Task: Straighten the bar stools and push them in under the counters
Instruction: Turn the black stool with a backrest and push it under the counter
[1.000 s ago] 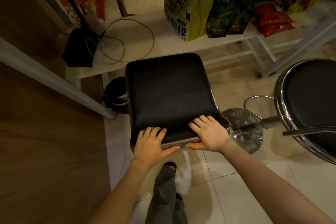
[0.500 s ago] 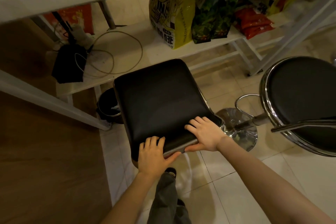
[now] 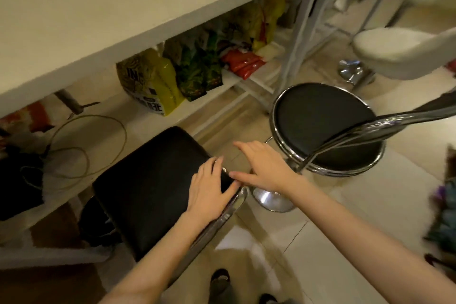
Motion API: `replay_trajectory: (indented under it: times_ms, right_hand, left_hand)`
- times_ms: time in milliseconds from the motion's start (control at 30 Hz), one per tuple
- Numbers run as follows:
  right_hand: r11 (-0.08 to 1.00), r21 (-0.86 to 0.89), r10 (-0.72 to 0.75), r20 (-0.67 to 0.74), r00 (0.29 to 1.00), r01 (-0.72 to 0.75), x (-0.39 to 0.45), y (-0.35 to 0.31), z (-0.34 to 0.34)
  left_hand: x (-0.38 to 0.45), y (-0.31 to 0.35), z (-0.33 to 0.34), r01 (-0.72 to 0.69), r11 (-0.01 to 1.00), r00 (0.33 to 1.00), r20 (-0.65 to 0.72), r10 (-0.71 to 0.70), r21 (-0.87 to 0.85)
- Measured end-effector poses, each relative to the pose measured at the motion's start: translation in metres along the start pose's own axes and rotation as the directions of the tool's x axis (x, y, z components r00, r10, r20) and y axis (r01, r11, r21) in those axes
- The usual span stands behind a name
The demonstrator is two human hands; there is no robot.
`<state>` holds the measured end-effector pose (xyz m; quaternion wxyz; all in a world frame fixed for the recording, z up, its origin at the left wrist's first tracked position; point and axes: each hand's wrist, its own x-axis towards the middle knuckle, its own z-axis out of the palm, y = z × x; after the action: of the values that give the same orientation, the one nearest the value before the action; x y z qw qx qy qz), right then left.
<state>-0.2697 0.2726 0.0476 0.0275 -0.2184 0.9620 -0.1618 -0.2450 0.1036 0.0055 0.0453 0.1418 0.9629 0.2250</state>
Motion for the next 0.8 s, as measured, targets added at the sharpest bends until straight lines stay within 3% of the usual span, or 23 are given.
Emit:
replay_trajectory:
  times_ms: [200,400,600,800]
  right_hand:
    - [0.994,-0.063,0.068,-0.294,0.953,-0.09,-0.031,0.043,-0.089]
    - [0.977,-0.038,0.169,-0.453,0.875,-0.208,-0.106,0.109,-0.161]
    - [0.967,0.001,0.225,-0.481,0.847,-0.256,-0.173,0.187,-0.205]
    - [0.971,-0.047,0.196,-0.4,0.895,-0.234,-0.211,0.244,-0.224]
  left_hand:
    - [0.05,0.108,-0.018,-0.329,0.939,0.944,-0.073,0.323,-0.098]
    - [0.076,0.212,-0.017,-0.451,0.876,0.885,-0.213,0.414,-0.173]
    - [0.089,0.301,-0.007,-0.47,0.875,0.86,-0.282,0.426,-0.112]
    - [0.102,0.352,0.009,-0.45,0.887,0.864,-0.2,0.461,0.102]
